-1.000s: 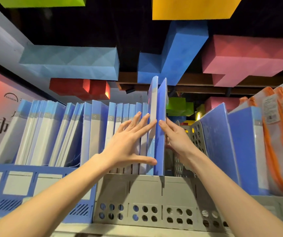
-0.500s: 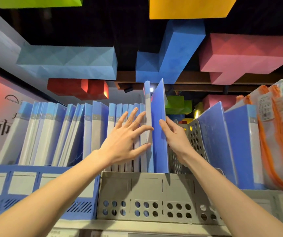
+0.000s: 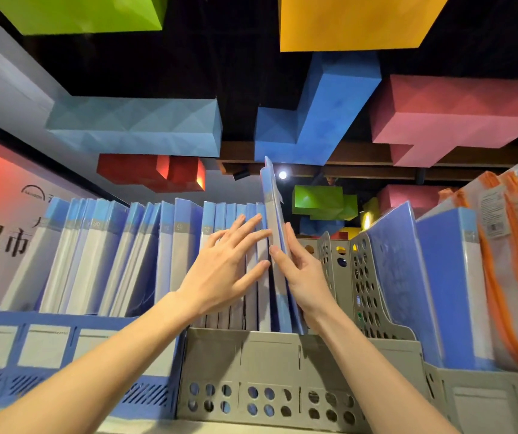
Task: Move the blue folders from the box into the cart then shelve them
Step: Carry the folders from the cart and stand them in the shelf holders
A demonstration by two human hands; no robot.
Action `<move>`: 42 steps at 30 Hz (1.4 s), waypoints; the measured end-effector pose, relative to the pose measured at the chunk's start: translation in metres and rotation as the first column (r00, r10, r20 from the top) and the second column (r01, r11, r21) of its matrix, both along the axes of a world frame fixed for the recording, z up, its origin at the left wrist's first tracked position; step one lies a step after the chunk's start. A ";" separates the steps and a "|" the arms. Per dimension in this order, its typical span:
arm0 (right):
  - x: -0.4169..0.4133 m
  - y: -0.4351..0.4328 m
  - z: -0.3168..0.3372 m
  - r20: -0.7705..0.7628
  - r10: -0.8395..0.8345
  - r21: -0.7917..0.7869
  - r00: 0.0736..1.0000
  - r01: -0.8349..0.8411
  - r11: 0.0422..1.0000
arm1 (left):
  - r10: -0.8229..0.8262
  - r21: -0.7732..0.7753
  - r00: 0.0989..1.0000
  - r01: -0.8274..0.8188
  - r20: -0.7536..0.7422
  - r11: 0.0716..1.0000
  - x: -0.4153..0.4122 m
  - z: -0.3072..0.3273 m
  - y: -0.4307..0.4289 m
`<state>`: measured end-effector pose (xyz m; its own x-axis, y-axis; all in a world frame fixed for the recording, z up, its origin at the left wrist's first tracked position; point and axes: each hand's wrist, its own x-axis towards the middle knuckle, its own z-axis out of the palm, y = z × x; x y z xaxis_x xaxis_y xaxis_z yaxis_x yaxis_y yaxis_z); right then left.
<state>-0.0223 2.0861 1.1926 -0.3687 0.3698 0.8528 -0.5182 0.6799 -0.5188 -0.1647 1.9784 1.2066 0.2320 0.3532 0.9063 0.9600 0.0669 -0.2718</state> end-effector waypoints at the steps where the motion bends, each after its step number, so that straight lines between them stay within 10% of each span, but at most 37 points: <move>1: -0.001 -0.001 0.000 -0.005 -0.026 0.007 1.000 0.026 1.000 | 0.004 0.005 1.000 -0.004 0.001 1.000 -0.001 -0.001 0.001; 22: 0.046 0.029 0.011 -0.144 -0.300 0.093 0.943 0.315 0.945 | -0.062 0.152 0.994 0.047 0.093 0.987 0.054 0.061 0.052; 35: 0.074 0.015 0.024 -0.217 -0.305 0.130 0.927 0.337 0.932 | -0.450 0.016 0.853 0.462 0.264 0.887 0.098 0.065 0.052; 42: 0.039 0.011 0.024 -0.154 -0.367 0.156 0.917 0.389 0.908 | -0.048 0.146 0.997 0.038 0.066 0.989 0.049 0.061 0.044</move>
